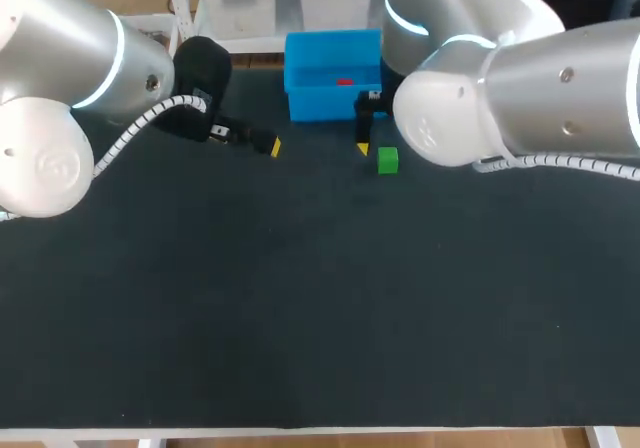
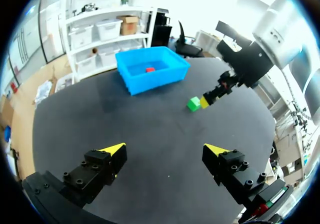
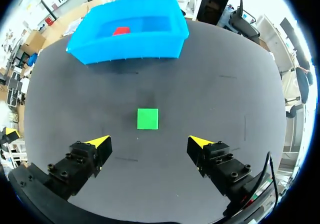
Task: Use the left arm to pick the red cube and place it into the blue plastic box first, then use the right arm to grasp the green cube and put it into the same blue plastic box after the first action is fully finished.
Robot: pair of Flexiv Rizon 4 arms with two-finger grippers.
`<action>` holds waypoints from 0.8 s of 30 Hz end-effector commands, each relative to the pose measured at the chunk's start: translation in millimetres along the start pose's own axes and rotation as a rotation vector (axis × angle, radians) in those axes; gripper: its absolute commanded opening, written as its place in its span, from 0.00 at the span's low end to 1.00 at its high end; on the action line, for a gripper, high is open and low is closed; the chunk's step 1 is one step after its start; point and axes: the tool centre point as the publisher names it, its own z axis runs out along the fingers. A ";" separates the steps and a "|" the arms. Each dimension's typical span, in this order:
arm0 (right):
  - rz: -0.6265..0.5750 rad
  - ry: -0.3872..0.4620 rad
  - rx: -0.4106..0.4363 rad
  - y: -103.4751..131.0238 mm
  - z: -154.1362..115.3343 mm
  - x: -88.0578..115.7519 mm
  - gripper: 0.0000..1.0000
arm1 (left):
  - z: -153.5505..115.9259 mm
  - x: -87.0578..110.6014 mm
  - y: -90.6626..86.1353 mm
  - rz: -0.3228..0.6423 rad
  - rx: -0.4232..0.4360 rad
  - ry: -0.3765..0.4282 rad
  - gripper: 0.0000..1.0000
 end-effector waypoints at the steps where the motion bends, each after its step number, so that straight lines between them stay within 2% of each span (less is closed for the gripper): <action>1: 0.000 0.007 0.004 1.4 14.9 -6.4 1.00 | 0.1 0.3 1.6 0.002 0.008 -0.002 1.00; 24: -0.058 0.048 0.039 9.1 50.9 -24.5 1.00 | 0.1 0.3 1.6 0.002 0.008 -0.002 1.00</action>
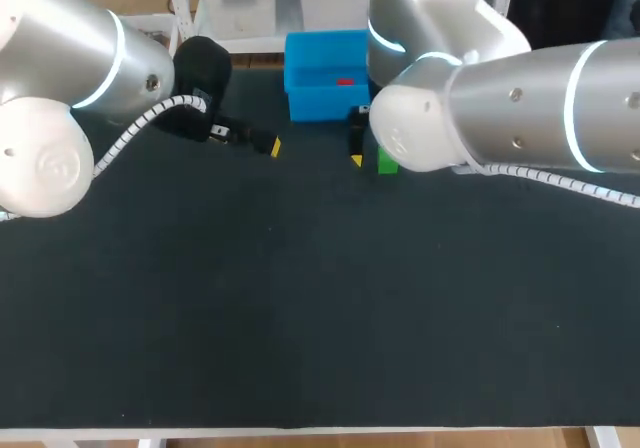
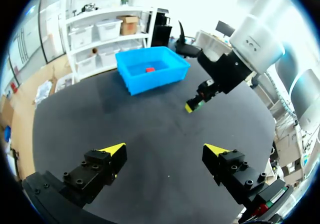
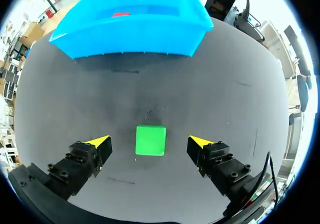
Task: Use the left arm to pick the red cube and place it into the blue plastic box first, then use the right arm to grasp the green cube and put it into the same blue plastic box after the first action is fully finished.
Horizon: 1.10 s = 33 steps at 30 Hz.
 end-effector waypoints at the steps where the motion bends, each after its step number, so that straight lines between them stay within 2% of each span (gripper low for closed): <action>1: -0.004 0.024 0.009 3.3 6.4 -9.0 1.00 | 0.2 0.3 1.6 0.002 0.008 -0.002 1.00; 12: 0.009 0.040 0.010 -3.6 13.9 -8.3 1.00 | 0.2 0.3 1.6 0.002 0.008 -0.002 1.00; 13: 0.007 0.038 0.002 -3.5 14.3 -8.3 0.80 | 0.2 0.3 1.6 0.002 0.008 -0.002 1.00; 14: 0.007 0.039 0.001 -3.1 14.7 -8.2 0.44 | 0.2 0.3 1.6 0.002 0.008 -0.002 1.00; 15: 0.008 0.040 0.000 -2.8 15.3 -8.0 0.15 | 0.2 0.3 1.6 0.002 0.008 -0.002 1.00; 16: 0.009 0.040 -0.001 -2.6 15.9 -7.9 0.00 | 0.2 0.3 1.6 0.002 0.008 -0.002 1.00; 26: 0.026 0.059 -0.006 -3.9 19.8 -5.6 0.00 | 0.2 0.3 1.6 0.002 0.008 -0.002 1.00; 33: 0.034 0.041 -0.012 -4.0 -2.2 -5.5 0.00 | 0.2 0.3 1.6 0.002 0.008 -0.002 1.00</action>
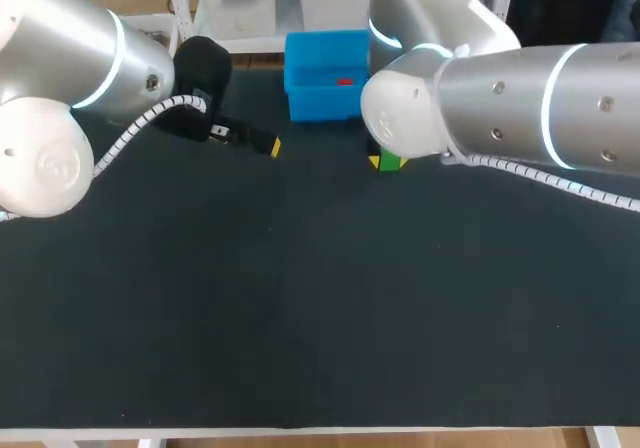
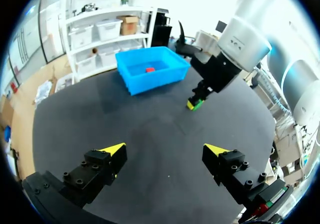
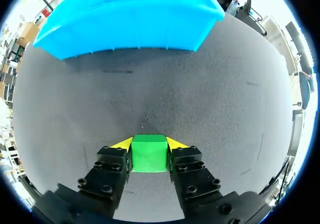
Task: Use the left arm to pick the red cube and place it into the blue plastic box first, then use the right arm to grasp the green cube and put it into the same blue plastic box after the first action is fully finished.
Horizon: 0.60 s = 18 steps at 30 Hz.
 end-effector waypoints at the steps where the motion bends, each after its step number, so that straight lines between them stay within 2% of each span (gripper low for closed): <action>1: 0.004 -0.011 -0.002 -1.4 -20.1 3.0 0.00 | 0.2 0.3 1.6 0.002 0.007 -0.002 1.00; 5: 0.004 -0.041 -0.010 -2.8 -44.6 0.9 0.00 | 0.2 0.3 1.6 0.002 0.007 -0.002 1.00; 14: 0.000 -0.167 -0.034 0.8 -126.3 -3.3 0.00 | 0.2 0.3 1.6 0.002 0.007 -0.002 1.00; 18: -0.009 -0.208 -0.051 1.0 -147.0 -6.1 0.00 | 0.2 0.3 1.6 0.002 0.007 -0.002 1.00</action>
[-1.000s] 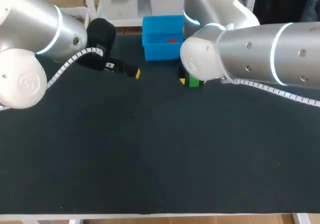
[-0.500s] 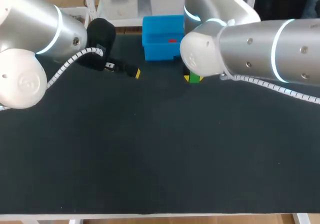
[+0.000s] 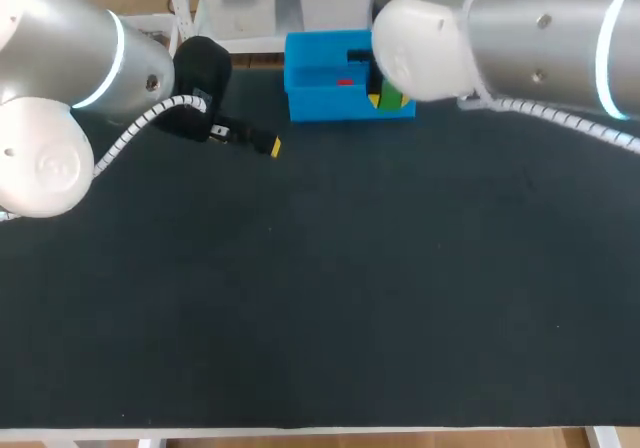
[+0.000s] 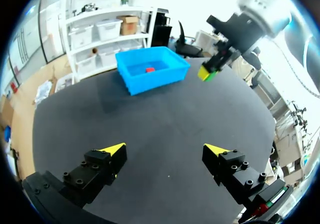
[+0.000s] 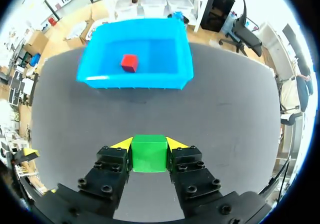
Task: Use the left arm to pick the red cube and place it into the blue plastic box first, then use the right arm to grasp the green cube and put it into the same blue plastic box after the first action is fully finished.
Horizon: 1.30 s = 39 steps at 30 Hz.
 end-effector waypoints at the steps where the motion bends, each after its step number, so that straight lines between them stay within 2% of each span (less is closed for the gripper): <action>1: -0.003 -0.097 -0.016 -5.0 -36.8 14.7 0.00 | 0.1 0.3 1.7 0.002 0.007 -0.002 1.00; 10: 0.008 -0.181 -0.085 0.8 -38.3 14.5 0.00 | 0.1 0.3 1.7 0.002 0.007 -0.002 1.00; 23: 0.011 -0.371 -0.137 3.6 -31.5 16.1 0.00 | 0.1 0.3 1.7 0.002 0.007 -0.002 1.00; 31: 0.014 -0.374 -0.147 1.2 -27.7 13.3 0.00 | 0.1 0.3 1.7 0.002 0.007 -0.002 1.00; 39: 0.019 -0.361 -0.172 -2.4 -18.9 -9.9 0.00 | 0.1 0.3 1.7 0.002 0.007 -0.002 1.00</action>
